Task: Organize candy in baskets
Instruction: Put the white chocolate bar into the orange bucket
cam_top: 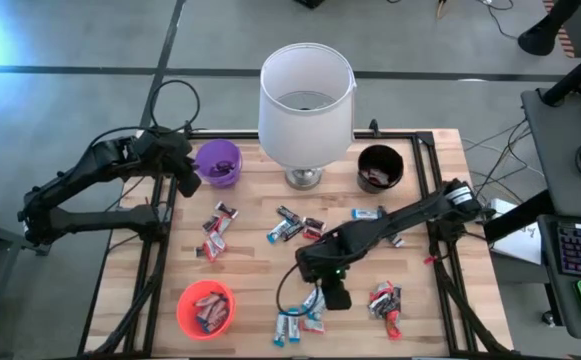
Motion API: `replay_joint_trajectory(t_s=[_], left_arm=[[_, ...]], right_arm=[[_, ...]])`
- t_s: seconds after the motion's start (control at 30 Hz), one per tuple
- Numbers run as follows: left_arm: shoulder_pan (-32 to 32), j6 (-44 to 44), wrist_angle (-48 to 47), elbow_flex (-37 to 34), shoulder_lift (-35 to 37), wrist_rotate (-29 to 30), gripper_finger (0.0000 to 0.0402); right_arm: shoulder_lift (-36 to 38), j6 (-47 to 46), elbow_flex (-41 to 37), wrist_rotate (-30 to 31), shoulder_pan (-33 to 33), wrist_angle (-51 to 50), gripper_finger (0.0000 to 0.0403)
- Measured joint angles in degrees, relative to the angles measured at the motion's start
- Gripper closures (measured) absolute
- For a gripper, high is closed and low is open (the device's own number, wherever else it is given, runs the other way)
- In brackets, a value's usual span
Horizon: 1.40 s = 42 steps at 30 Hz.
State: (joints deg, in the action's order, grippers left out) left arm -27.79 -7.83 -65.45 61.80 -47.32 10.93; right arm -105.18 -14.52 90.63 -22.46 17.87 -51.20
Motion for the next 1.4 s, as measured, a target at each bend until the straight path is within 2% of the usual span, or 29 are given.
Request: replay_joint_trajectory(t_s=[0.2,0.4,0.67,1.4], left_arm=[[0.0,-0.3,0.0,0.0,-0.3,-0.1,0.0325],[0.0,-2.6,0.3,0.0,-0.4,-5.7,0.0325],[0.0,-7.8,0.3,0.0,-0.5,-5.7,0.0325],[0.0,-7.9,0.3,0.0,-0.7,-6.0,0.0325]], right_arm=[[-2.9,7.2,0.0,1.7,0.0,2.0,0.0266],[-5.4,12.7,0.0,4.0,0.0,3.7,0.0266],[-9.4,15.9,0.0,4.1,0.0,3.6,0.0266],[-10.2,19.9,-2.8,4.5,0.0,7.4,0.0266]])
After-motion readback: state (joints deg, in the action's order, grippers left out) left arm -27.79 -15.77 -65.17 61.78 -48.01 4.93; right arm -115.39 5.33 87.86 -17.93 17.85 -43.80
